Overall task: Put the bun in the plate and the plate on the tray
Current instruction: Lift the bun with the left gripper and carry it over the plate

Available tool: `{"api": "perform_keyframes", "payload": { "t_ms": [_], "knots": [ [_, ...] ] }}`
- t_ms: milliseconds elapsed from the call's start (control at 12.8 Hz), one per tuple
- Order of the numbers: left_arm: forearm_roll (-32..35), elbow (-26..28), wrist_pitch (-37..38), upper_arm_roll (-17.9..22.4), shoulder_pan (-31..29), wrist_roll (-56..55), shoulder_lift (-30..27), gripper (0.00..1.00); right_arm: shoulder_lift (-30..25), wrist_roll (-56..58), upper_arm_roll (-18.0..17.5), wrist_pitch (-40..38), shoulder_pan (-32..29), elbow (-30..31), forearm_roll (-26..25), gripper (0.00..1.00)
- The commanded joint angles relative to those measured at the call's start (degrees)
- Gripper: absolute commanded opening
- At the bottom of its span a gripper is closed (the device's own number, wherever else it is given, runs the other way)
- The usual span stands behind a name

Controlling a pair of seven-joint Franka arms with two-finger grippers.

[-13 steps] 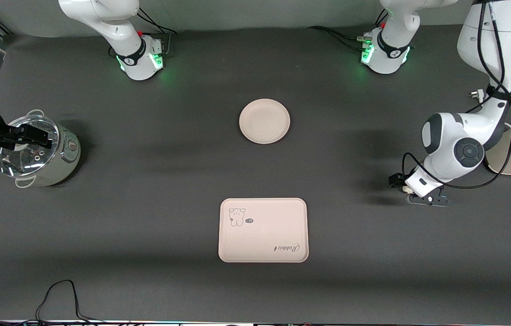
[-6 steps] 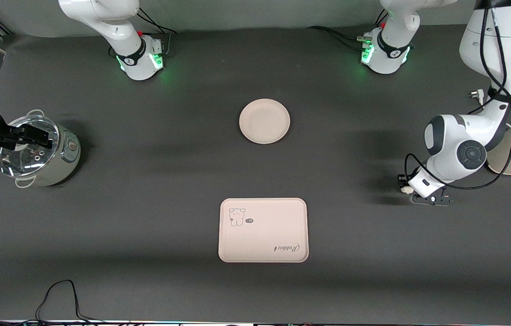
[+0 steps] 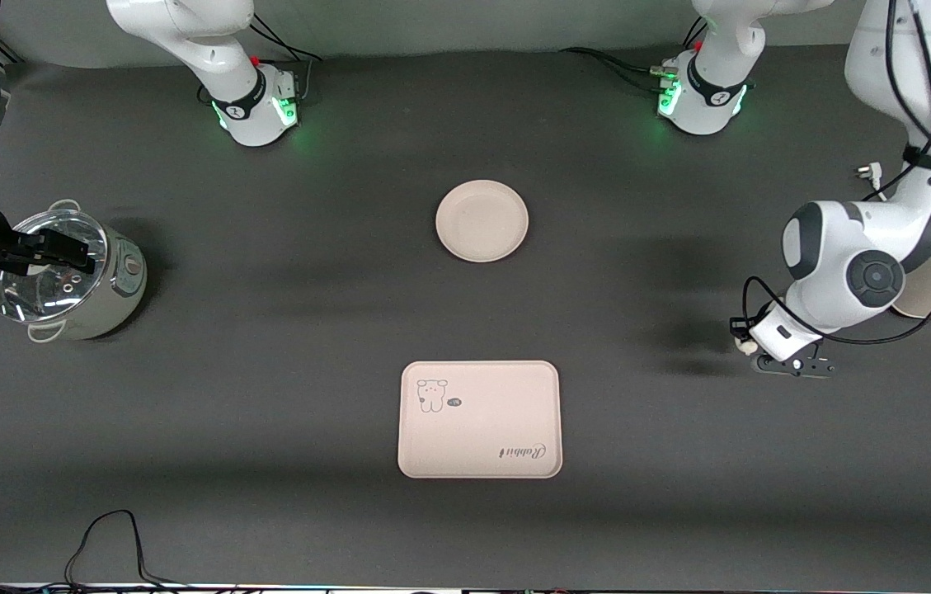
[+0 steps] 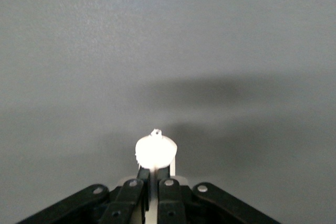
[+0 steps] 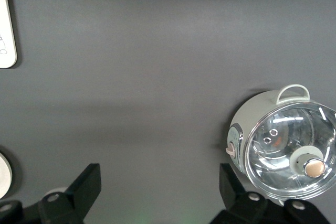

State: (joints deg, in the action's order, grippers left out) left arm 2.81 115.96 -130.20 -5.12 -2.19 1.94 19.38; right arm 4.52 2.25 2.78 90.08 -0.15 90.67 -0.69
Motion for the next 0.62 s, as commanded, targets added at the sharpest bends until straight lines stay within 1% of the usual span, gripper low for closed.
{"api": "perform_keyframes", "payload": {
  "t_ms": [0,78,156,312,468,546],
  "knots": [
    [-1.4,-10.2,19.4,-0.2,4.3,-3.0,-4.9,0.0,-1.4,0.9,0.3,0.9,0.0,1.4,0.3,1.0],
    [-4.4,-13.4,24.8,-0.7,5.5,-4.0,-5.9,0.0,-1.4,0.8,0.2,0.8,0.0,1.4,0.3,1.0],
    [-6.7,-15.2,28.1,-0.8,7.1,-6.4,-7.4,0.0,-1.4,0.8,0.2,0.7,0.0,1.4,0.3,1.0],
    [-7.6,-15.2,29.4,-1.9,13.1,-14.7,-10.8,0.0,-1.4,0.8,0.2,0.7,0.0,1.4,0.3,1.0],
    [-8.2,-14.8,28.3,-2.9,20.0,-25.9,-11.7,0.0,-1.4,0.9,0.2,0.6,0.0,1.5,0.3,1.0],
    [-8.2,-14.6,27.2,-3.1,23.8,-31.8,-11.3,0.0,-1.4,0.8,0.2,0.6,0.0,1.4,0.3,1.0]
  ]
}}
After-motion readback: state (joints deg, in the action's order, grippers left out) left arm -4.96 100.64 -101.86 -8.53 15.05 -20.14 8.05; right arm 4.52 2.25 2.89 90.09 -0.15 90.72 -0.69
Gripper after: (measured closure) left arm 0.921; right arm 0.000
